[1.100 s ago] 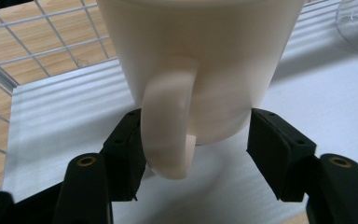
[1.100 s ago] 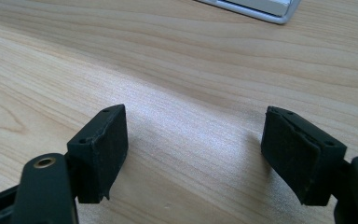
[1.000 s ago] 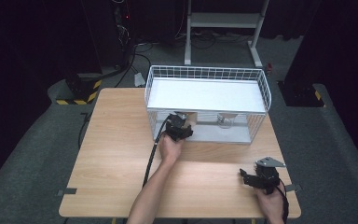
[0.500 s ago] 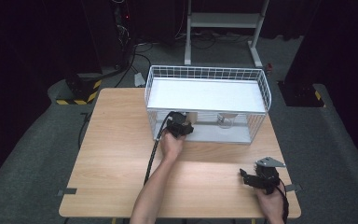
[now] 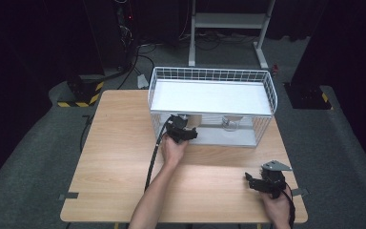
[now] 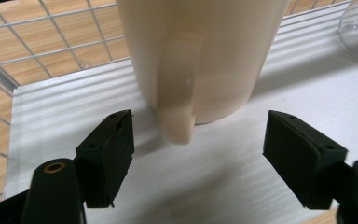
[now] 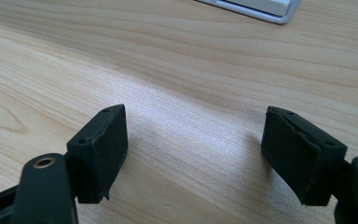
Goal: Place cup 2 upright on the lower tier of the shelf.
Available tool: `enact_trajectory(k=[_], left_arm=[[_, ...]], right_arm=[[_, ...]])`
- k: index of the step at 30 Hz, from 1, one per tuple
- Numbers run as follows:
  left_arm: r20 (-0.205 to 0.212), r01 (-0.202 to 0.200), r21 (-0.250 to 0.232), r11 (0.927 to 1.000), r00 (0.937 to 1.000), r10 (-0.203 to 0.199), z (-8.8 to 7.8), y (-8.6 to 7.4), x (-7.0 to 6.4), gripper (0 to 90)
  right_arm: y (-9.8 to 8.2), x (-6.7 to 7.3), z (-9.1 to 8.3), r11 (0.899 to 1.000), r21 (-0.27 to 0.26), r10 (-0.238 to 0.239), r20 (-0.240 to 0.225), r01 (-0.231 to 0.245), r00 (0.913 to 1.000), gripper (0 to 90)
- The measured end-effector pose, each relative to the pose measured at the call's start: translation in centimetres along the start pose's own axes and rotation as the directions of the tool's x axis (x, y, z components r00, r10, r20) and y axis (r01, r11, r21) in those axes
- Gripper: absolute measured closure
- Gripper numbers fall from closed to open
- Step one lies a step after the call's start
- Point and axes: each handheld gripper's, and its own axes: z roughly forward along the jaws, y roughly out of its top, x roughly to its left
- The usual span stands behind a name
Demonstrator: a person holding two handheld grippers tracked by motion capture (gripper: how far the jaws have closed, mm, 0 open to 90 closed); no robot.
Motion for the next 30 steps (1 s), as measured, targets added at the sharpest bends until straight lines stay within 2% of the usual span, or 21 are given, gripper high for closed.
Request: enact_trajectory(k=[12,17,19,22,23,24,25,26,29,30], left_arm=[[0.039,-0.020,-0.023,0.9995,0.9990,0.021,-1.7,-0.5,0.3,21.1],[0.063,-0.015,-0.042,0.9990,0.9979,0.018,-2.2,-0.8,0.2,20.8],[0.049,-0.021,-0.046,0.9987,0.9985,0.023,-2.6,-0.9,0.1,20.6],[0.061,-0.032,-0.051,0.9982,0.9975,0.035,-3.1,-1.0,0.1,20.6],[0.038,-0.018,-0.056,0.9983,0.9991,0.020,-3.3,-1.1,-0.1,20.6],[0.070,-0.010,-0.056,0.9984,0.9975,0.014,-3.3,-1.1,-0.1,20.5],[0.077,-0.009,-0.057,0.9983,0.9970,0.013,-3.4,-1.1,-0.1,20.5],[0.073,-0.027,-0.057,0.9980,0.9968,0.032,-3.5,-1.2,0.0,20.6],[0.083,-0.033,-0.063,0.9975,0.9958,0.038,-3.9,-1.3,0.0,20.5],[0.097,-0.011,-0.065,0.9978,0.9952,0.017,-3.9,-1.4,-0.1,20.6]], right_arm=[[0.0,0.0,0.0,1.000,0.000,0.001,0.000,-0.001,1.0000,22.9],[0.0,0.0,0.0,1.000,0.000,-0.001,0.000,0.001,1.0000,22.9],[0.0,0.0,0.0,1.000,0.000,-0.001,0.000,0.001,1.0000,22.8],[0.0,0.0,0.0,1.000,0.000,-0.001,0.000,0.001,1.0000,22.9],[0.0,0.0,0.0,1.000,0.000,-0.001,0.000,0.001,1.0000,22.9],[0.0,0.0,0.0,1.000,0.000,-0.001,0.000,0.001,1.0000,22.9],[0.0,0.0,0.0,1.000,0.000,-0.001,0.000,0.001,1.0000,22.9],[0.0,0.0,0.0,1.000,0.000,0.001,0.000,-0.001,1.0000,22.9],[0.0,0.0,0.0,1.000,0.000,0.000,0.000,0.000,1.0000,22.9],[0.0,0.0,0.0,1.000,0.000,-0.001,0.000,0.001,1.0000,22.9]])
